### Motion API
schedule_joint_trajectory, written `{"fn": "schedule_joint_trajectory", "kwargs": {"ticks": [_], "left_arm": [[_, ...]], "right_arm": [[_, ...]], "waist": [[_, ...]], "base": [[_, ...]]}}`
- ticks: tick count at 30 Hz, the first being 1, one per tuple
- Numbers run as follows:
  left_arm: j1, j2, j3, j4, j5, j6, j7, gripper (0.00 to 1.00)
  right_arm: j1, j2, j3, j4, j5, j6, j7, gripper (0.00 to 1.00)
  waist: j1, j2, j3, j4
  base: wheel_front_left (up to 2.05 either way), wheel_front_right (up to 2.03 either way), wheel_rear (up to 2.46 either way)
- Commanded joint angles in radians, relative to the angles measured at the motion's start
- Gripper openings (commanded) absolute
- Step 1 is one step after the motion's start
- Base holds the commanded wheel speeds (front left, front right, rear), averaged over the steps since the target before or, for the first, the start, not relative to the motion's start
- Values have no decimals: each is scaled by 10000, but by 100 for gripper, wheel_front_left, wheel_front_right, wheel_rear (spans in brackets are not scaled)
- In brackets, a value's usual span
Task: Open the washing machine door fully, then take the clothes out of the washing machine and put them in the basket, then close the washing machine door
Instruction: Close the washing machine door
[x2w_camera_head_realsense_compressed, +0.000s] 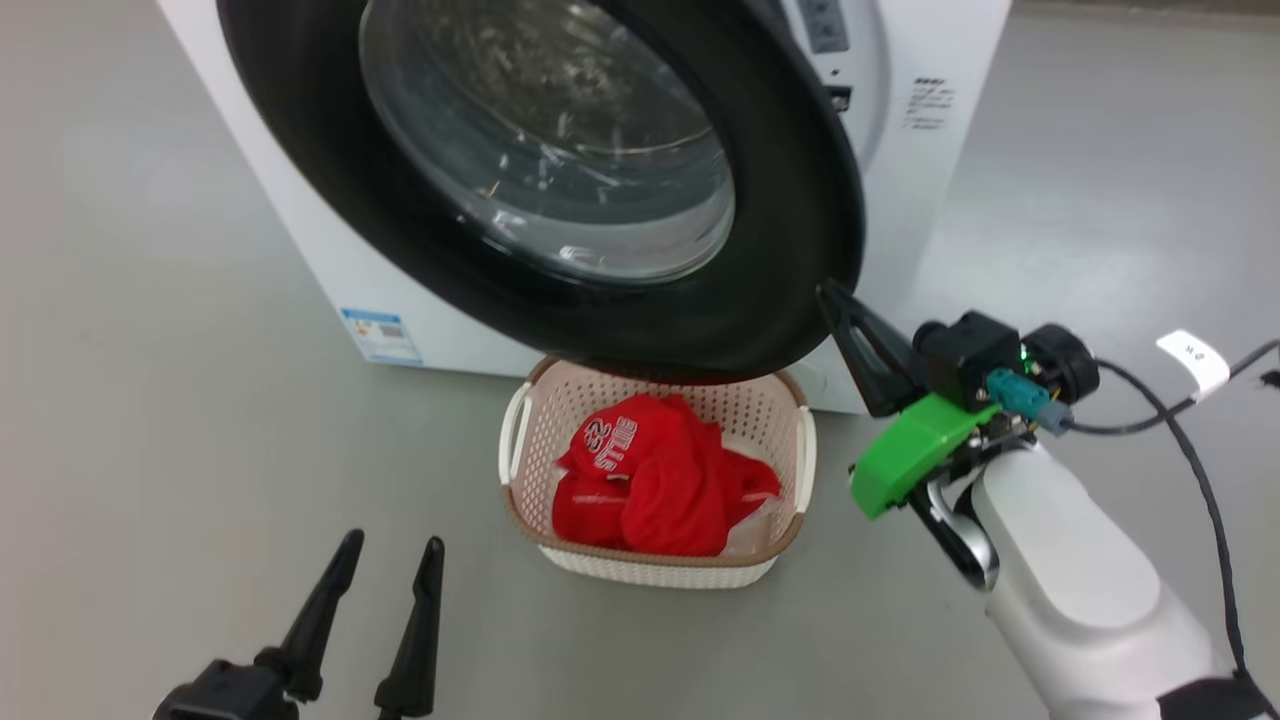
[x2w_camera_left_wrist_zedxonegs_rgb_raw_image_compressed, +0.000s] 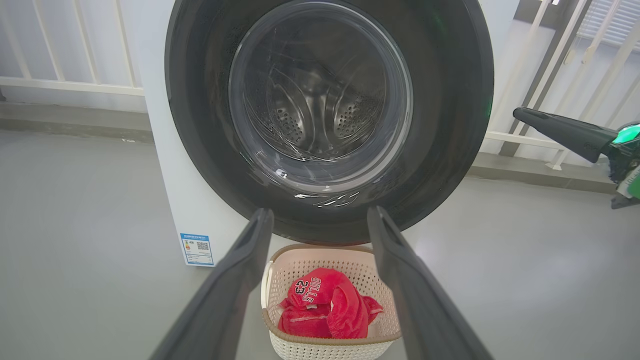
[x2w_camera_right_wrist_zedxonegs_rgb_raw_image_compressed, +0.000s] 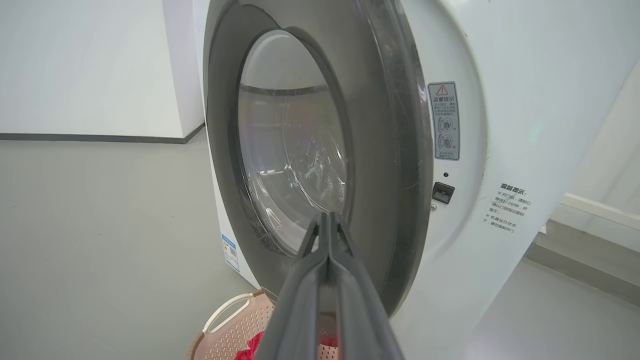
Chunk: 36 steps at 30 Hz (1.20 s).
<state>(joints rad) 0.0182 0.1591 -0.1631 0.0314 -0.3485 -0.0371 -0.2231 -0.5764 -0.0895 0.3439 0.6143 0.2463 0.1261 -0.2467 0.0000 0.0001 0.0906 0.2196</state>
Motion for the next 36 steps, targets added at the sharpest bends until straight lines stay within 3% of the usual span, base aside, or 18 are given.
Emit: {"fn": "schedule_joint_trajectory", "kwargs": {"ticks": [1,9,27,36], "left_arm": [[-478,52,298,-205,-24,-58,-100,100],[-877,-8,197,-91,-50,-150,-198,100],[-1445,-193,-27,344,-163,-354,-328,100],[-1723,-326,-134,451,-121,-426,-365,100]], "right_arm": [[-401,147,213,-115,5,46,-105,0],[-1399,166,51,515,-117,46,-144,0],[-2087,132,-1338,554,-500,46,-150,0],[-2817,3,-1470,828,-650,46,-150,0]], "waist": [[0,-1,367,334],[0,-1,923,608],[0,-1,1565,902],[0,-1,1986,999]], "base": [[0,0,0],[0,0,0],[0,0,0],[0,0,0]]}}
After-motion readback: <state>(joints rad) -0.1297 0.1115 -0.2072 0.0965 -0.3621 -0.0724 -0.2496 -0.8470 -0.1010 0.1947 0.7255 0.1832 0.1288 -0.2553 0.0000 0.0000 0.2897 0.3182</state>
